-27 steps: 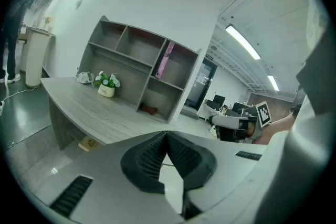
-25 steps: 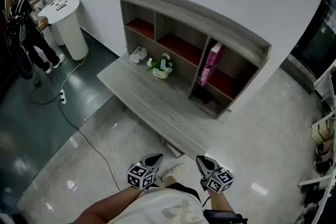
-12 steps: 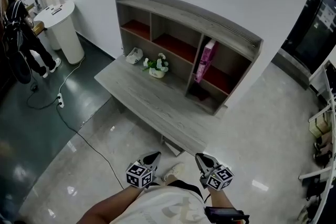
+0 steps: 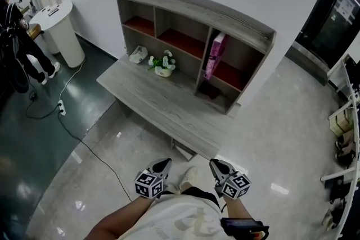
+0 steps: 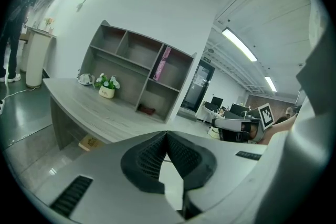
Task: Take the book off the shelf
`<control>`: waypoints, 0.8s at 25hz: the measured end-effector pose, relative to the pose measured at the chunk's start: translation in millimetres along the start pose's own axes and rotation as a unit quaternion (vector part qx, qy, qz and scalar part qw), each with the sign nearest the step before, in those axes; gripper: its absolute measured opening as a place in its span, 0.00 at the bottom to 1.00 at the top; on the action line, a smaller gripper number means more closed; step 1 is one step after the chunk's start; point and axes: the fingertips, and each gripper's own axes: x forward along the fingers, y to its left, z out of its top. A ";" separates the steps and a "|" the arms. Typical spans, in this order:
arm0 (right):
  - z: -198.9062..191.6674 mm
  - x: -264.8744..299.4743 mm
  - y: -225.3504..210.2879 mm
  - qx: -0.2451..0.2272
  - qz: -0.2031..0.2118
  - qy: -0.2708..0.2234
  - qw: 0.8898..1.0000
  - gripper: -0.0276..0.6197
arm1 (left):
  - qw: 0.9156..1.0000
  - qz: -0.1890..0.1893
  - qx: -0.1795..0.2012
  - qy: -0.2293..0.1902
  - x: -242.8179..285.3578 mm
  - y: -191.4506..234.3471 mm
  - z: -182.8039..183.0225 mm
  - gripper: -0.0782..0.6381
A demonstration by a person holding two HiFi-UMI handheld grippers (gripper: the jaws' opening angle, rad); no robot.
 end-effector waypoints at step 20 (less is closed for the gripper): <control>12.9 -8.8 -18.6 -0.003 -0.030 -0.013 0.999 0.05 | 1.000 -0.027 0.009 0.001 21.2 -11.2 7.0 0.11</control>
